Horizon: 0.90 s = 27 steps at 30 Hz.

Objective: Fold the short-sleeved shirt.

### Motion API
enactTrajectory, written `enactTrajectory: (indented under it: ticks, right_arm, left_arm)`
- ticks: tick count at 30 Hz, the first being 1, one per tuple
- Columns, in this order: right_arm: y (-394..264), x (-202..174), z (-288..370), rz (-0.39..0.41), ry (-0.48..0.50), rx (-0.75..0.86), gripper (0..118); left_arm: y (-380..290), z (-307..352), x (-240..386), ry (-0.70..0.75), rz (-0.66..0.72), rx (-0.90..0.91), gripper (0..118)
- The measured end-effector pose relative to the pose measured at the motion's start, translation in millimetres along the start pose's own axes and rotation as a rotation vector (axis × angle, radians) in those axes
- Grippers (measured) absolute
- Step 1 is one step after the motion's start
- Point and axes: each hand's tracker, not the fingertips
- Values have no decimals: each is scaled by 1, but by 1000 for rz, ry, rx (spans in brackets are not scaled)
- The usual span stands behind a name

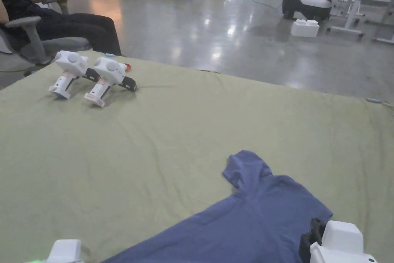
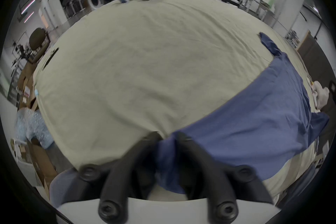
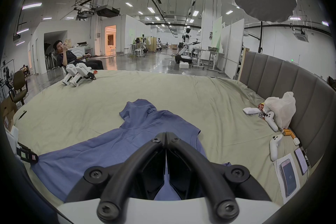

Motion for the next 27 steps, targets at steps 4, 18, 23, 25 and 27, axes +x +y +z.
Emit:
enactTrajectory:
  ticks: [4, 18, 23, 25, 27]
  right_arm:
    - [22, 14, -46, 4, 58, -109, 4]
    - [80, 19, -270, 258, 157, -452, 84]
    - [71, 13, -312, 241, 190, -546, 83]
    - [63, 11, -324, 259, 191, -575, 65]
    - [58, 8, -327, 267, 249, -617, 37]
  left_arm:
    - [-3, 4, 1, 13, -27, 15, 1]
    - [14, 25, 7, -57, 34, 97, 1]
    - [13, 18, 5, -54, 50, 70, 1]
    - [11, 17, 4, -53, 62, 65, 1]
    - [10, 17, 3, -48, 59, 61, 1]
